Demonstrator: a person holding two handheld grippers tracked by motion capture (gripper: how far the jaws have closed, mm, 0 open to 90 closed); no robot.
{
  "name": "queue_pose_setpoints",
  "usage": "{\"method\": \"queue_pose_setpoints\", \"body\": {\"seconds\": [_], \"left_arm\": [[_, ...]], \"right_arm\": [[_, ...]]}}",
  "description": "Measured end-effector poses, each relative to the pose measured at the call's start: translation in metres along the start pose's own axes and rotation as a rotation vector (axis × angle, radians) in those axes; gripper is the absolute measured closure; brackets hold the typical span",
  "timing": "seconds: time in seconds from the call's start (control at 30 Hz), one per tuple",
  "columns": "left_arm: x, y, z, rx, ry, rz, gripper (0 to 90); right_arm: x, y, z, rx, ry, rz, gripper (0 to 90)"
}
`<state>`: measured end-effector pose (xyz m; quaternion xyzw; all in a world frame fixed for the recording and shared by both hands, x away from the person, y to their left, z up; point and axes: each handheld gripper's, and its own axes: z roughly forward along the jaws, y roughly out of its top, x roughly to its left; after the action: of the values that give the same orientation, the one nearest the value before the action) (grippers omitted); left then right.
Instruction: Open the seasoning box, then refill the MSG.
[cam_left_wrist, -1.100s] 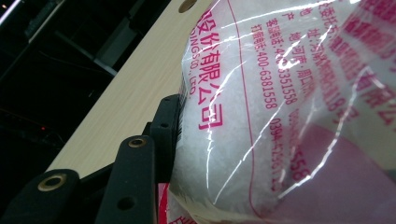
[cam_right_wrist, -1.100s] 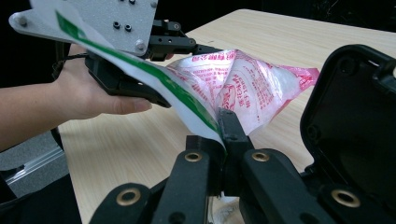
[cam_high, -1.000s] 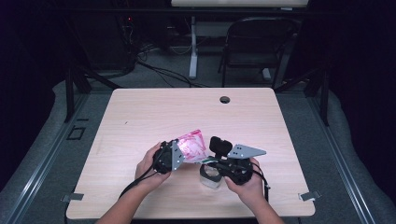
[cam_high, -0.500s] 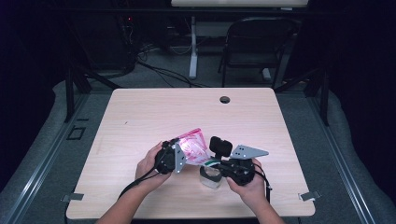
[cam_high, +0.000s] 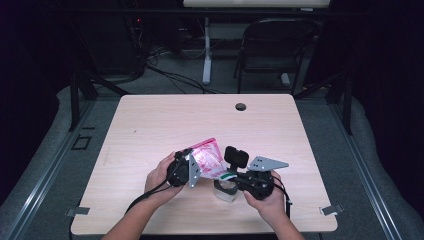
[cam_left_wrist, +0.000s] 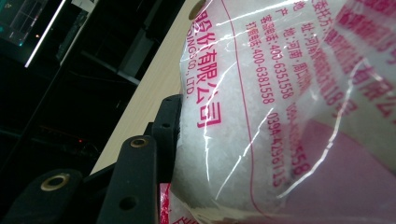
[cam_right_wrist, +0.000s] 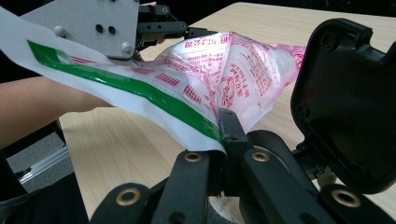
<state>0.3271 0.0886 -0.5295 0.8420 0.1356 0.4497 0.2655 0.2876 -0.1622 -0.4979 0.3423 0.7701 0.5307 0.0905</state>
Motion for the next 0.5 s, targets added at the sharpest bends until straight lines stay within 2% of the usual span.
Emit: {"method": "queue_pose_setpoints", "body": {"seconds": [0.5], "left_arm": [[-0.0001,0.0006,-0.0012,0.001,0.012,0.01,61.3]], "right_arm": [[-0.0006,-0.0015,0.0008,0.002,0.004,0.007,90.0]]}}
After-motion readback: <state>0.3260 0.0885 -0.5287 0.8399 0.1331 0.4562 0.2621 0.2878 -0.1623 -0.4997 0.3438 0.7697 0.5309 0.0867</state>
